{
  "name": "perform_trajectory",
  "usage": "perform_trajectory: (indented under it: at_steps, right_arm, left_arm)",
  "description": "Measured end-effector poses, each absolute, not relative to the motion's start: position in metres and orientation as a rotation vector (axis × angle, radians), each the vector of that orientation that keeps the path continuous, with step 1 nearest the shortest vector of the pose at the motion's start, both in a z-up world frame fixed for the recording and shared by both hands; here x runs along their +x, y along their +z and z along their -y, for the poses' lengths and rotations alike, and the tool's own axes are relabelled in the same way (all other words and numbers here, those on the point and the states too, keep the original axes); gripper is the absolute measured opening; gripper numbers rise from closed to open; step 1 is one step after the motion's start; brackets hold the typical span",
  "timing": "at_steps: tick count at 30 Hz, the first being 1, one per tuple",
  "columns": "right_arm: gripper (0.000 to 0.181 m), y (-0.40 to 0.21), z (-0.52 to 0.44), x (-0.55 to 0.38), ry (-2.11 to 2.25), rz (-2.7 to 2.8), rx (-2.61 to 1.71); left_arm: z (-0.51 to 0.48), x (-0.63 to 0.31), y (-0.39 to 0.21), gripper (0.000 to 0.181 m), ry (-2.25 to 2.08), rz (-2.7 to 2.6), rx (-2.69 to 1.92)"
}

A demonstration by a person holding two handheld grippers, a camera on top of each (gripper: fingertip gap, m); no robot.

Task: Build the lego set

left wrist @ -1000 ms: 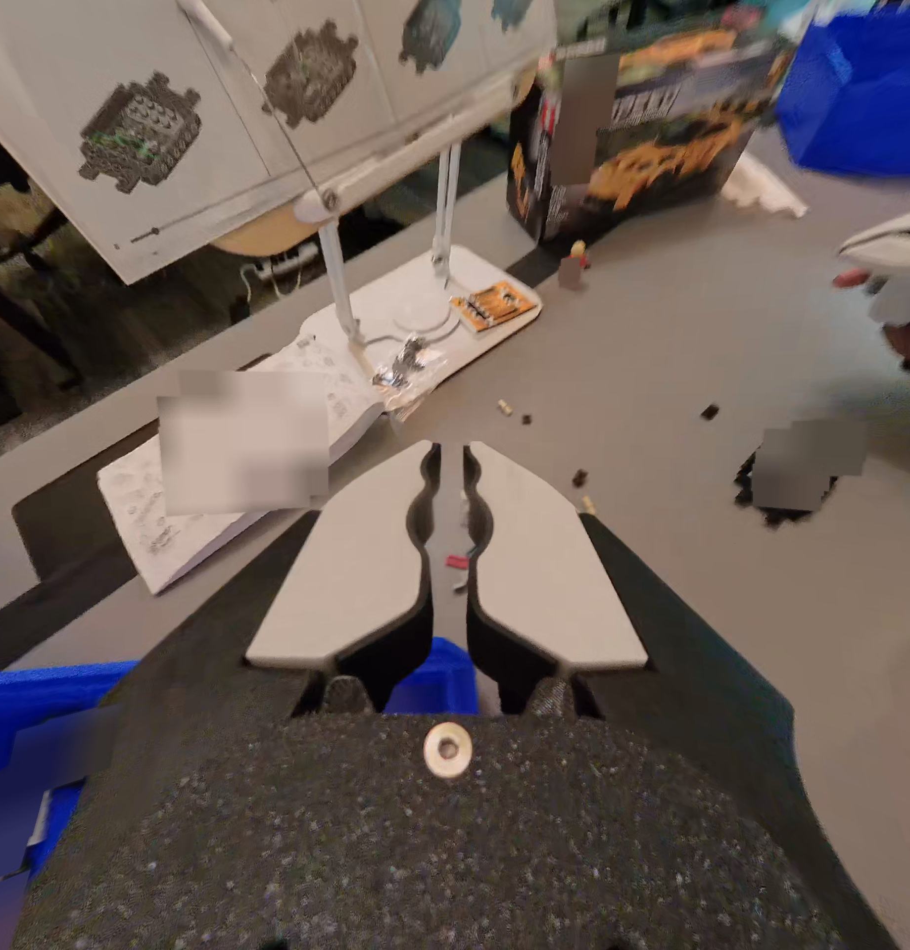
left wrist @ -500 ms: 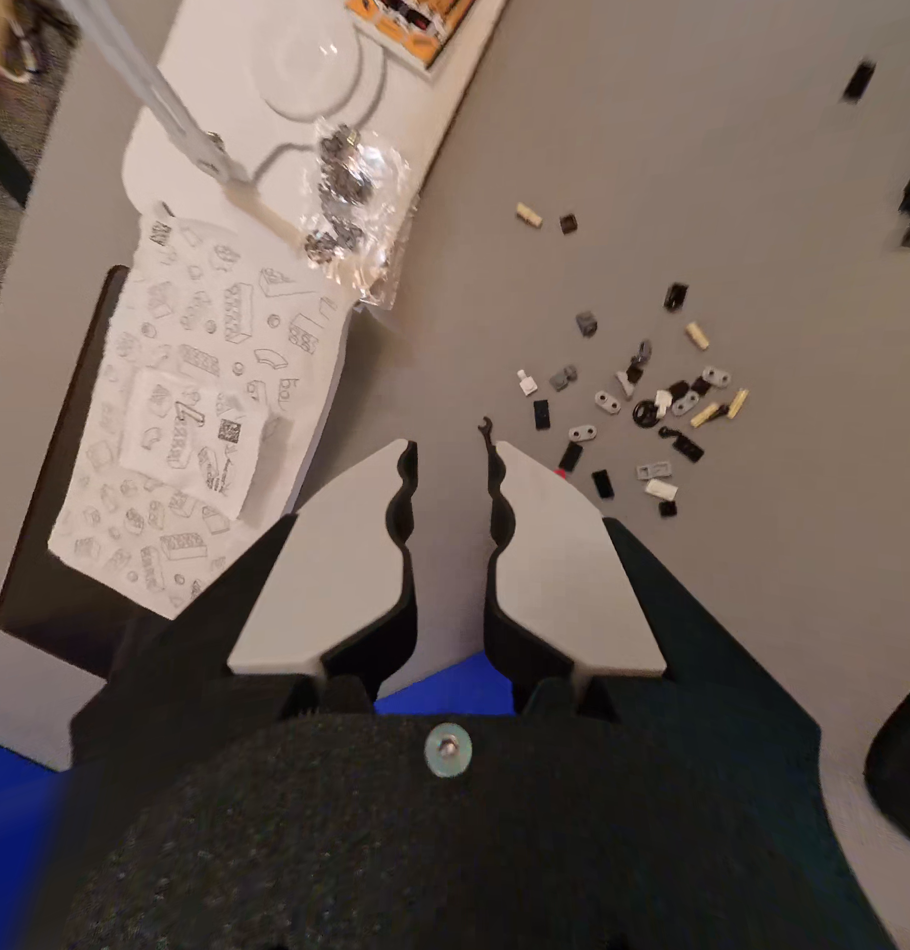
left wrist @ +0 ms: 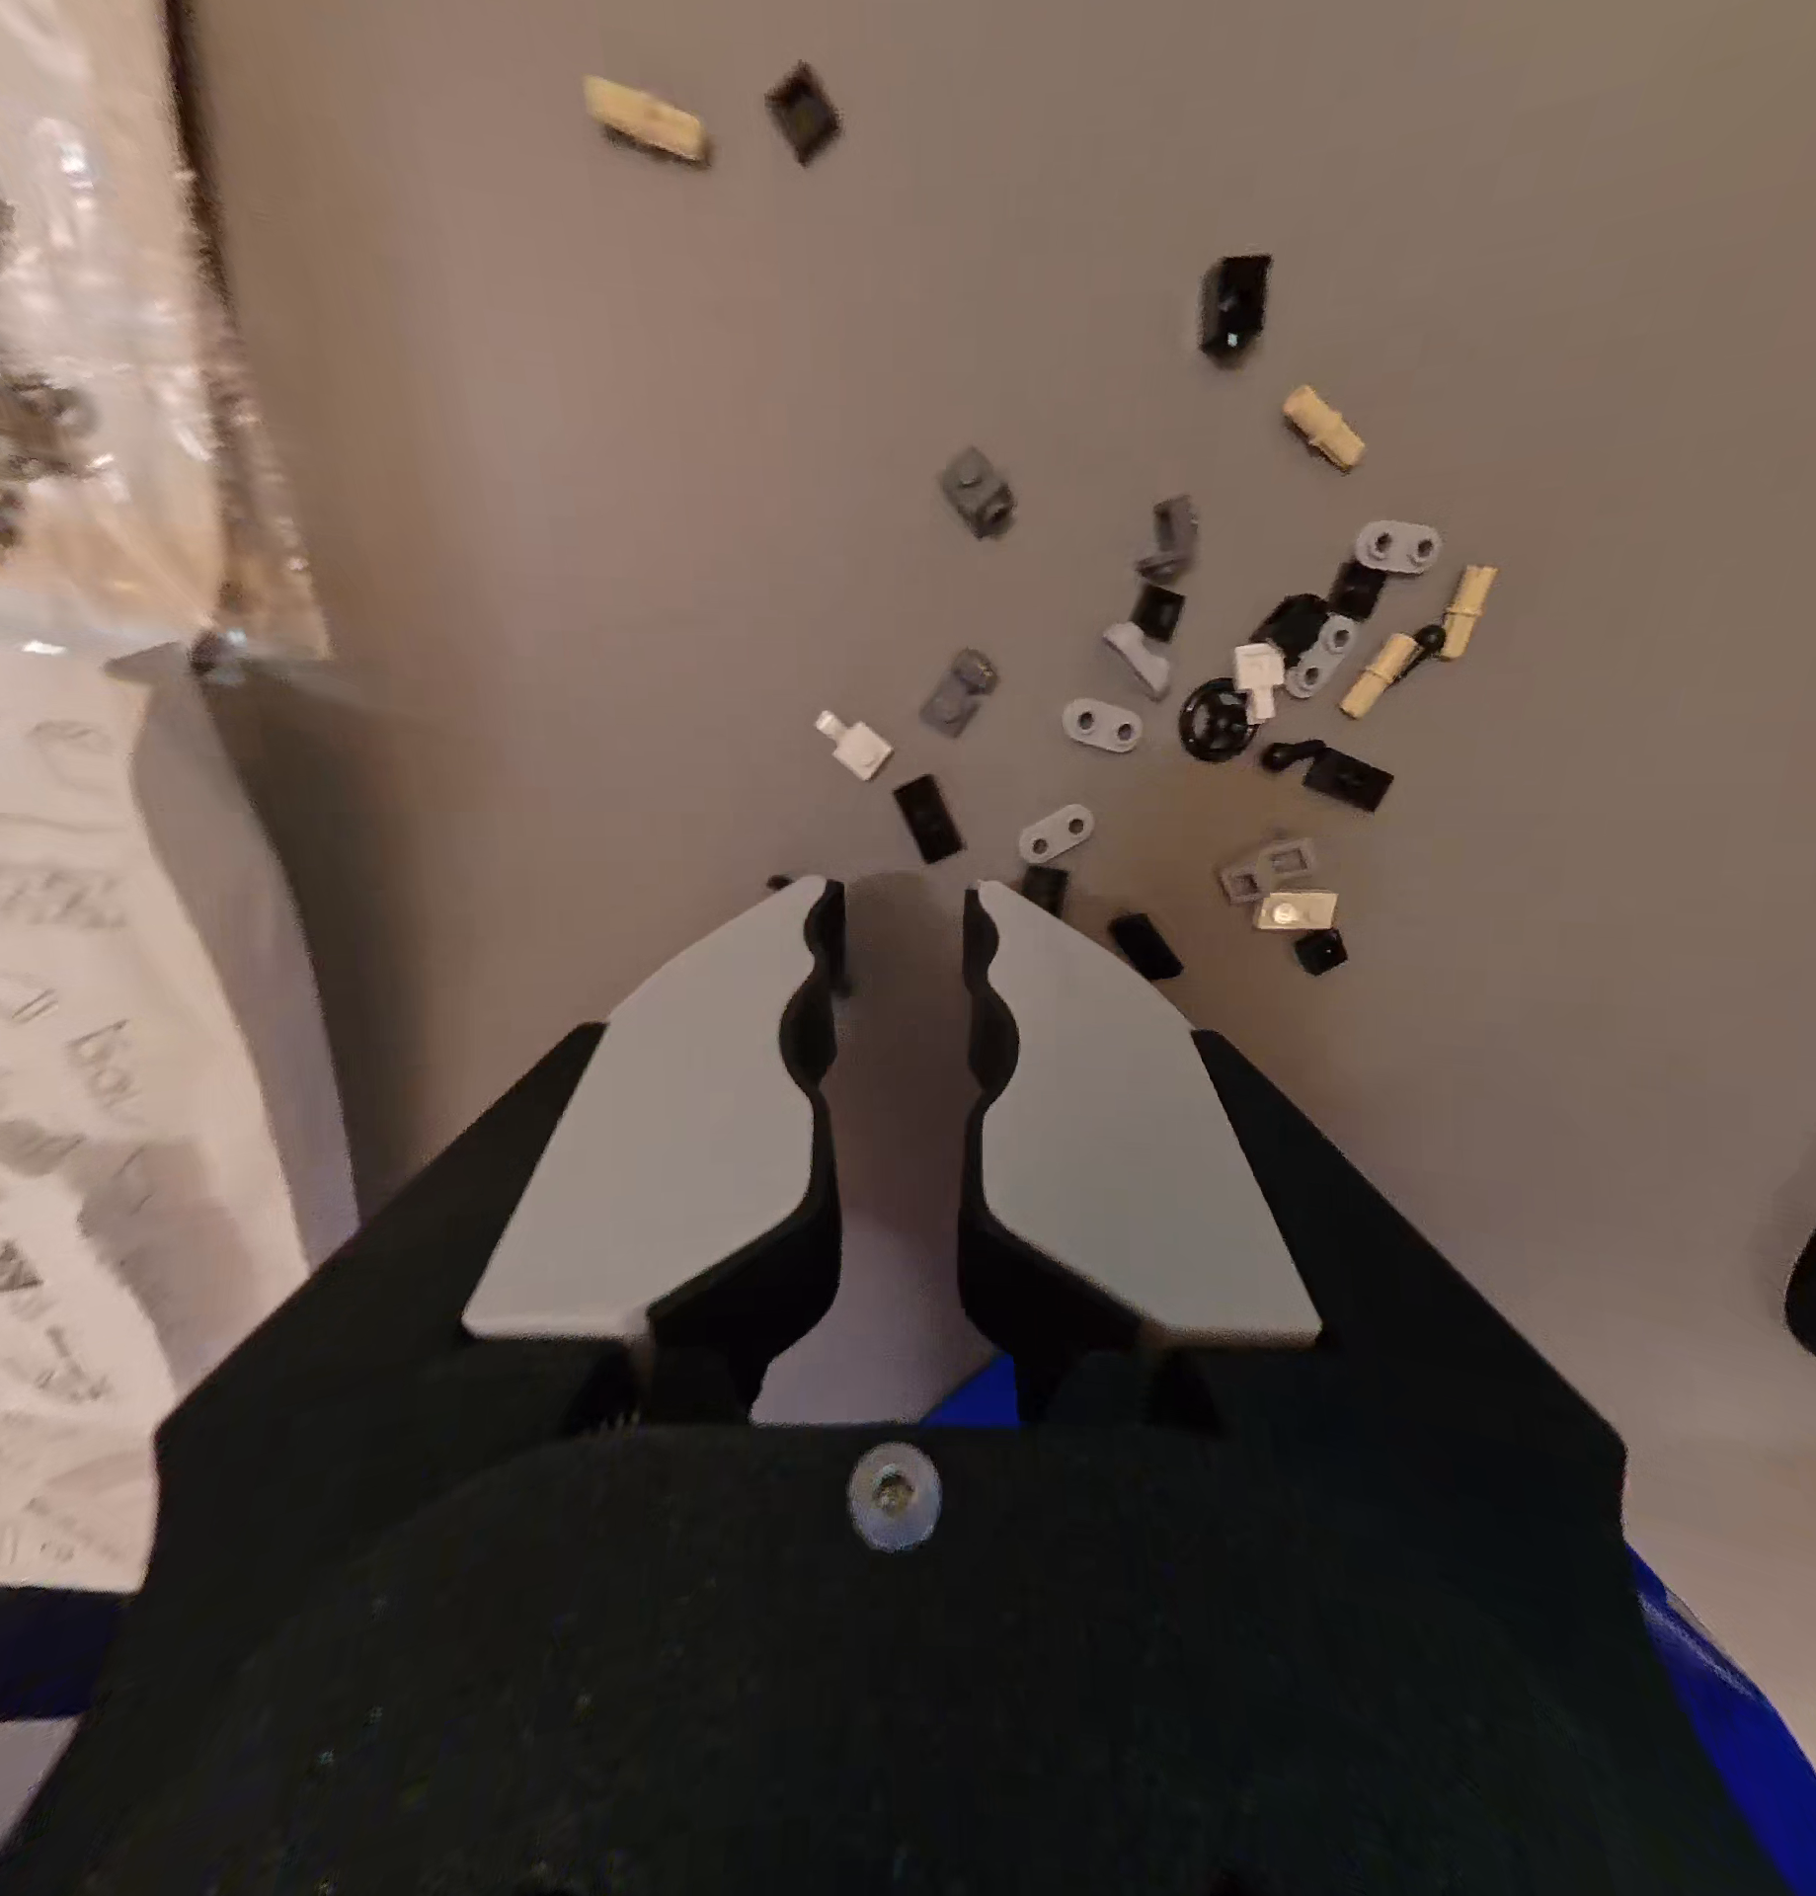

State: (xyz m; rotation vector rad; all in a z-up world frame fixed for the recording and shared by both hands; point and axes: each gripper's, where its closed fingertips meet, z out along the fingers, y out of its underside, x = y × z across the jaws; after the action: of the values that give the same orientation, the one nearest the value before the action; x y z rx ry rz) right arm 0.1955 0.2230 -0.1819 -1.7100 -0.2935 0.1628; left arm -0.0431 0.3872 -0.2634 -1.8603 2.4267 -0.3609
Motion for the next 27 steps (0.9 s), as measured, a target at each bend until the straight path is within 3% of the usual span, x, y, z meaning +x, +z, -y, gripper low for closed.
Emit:
perform_trajectory:
  at_steps: [9,20,27]
  right_arm:
    - [0.000,-0.184,-0.223,0.193,0.198,0.292,-1.718]
    - [0.000,-0.179,-0.222,0.194,0.192,0.289,-1.703]
    - [0.000,-0.176,-0.221,0.197,0.211,0.264,-1.694]
  left_arm:
    - [-0.380,-0.040,-0.279,0.023,-0.321,-2.464,-1.860]
    - [-0.384,-0.033,-0.280,0.008,-0.241,-2.374,-1.876]
    - [-0.342,-0.009,-0.232,0.008,-0.365,-2.270,-1.722]
